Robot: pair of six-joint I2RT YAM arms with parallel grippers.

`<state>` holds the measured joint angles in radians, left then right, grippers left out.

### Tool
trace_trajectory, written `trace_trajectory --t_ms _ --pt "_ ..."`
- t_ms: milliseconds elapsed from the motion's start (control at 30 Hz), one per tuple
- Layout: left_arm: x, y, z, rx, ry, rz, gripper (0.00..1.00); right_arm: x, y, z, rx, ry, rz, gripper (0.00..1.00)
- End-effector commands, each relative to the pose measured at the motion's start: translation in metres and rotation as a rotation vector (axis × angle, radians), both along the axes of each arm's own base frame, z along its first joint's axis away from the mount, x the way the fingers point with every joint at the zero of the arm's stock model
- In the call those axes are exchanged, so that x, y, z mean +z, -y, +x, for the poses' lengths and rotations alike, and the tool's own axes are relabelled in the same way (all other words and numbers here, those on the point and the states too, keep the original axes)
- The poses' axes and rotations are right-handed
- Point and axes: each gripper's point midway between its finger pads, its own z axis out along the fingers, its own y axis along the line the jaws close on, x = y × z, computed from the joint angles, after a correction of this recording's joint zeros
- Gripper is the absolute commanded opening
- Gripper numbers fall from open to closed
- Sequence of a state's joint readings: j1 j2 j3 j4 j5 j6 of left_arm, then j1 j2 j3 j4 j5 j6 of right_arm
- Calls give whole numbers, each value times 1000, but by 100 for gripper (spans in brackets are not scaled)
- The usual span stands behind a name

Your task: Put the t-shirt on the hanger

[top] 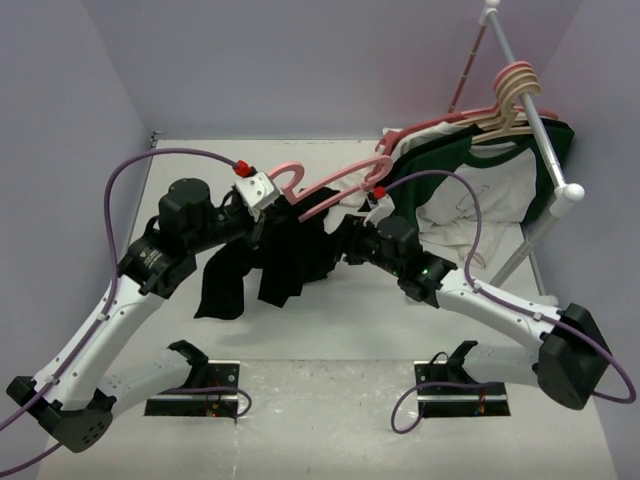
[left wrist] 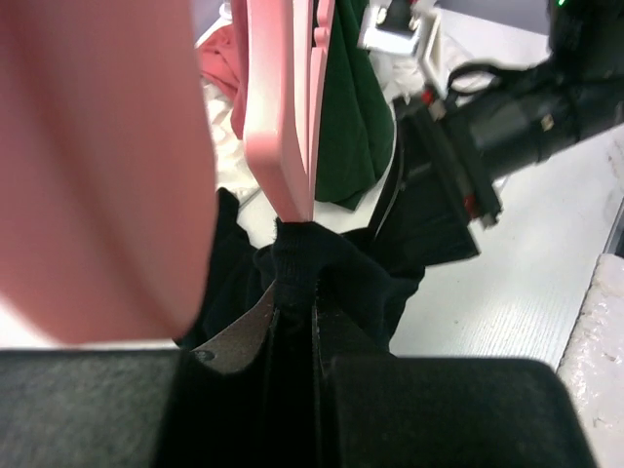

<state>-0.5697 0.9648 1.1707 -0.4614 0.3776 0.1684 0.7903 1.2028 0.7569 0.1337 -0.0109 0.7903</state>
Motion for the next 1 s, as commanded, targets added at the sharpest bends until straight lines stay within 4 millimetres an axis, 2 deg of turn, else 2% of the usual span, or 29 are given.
trace_trajectory --t_ms 0,67,133,167,267,300,433,500,533,600,667,833,900,967 --pt "32 1 3 20 75 -101 0 20 -17 10 -71 8 107 56" --pt "34 -3 4 46 86 -109 0 8 -16 6 -75 -18 98 53" --pt "36 -4 4 55 87 -124 0 -1 -16 2 -81 -35 101 44" --pt "37 -4 4 57 84 -133 0 -5 -14 1 -92 -45 101 37" --pt "39 -3 3 56 82 -160 0 -14 -5 2 -134 -50 85 5" --pt "39 -3 3 57 83 -162 0 -14 -2 1 -141 -52 79 2" --pt "41 -5 -1 55 85 -160 0 8 30 8 -218 23 46 0" --pt "48 -8 -12 28 110 -166 0 34 63 15 -259 80 35 0" --pt "50 -9 -15 25 121 -169 0 41 76 21 -283 94 33 0" --pt "54 -14 -25 9 152 -173 0 59 118 36 -368 138 4 0" --pt "54 -18 -32 -1 182 -173 0 77 139 42 -402 155 -12 0" --pt "54 -20 -48 -42 216 -190 0 110 167 54 -435 194 -64 0" --pt "54 -20 -51 -56 222 -187 0 119 172 56 -438 206 -65 0" --pt "50 -21 -51 -55 211 -171 0 141 181 57 -457 241 -53 0"
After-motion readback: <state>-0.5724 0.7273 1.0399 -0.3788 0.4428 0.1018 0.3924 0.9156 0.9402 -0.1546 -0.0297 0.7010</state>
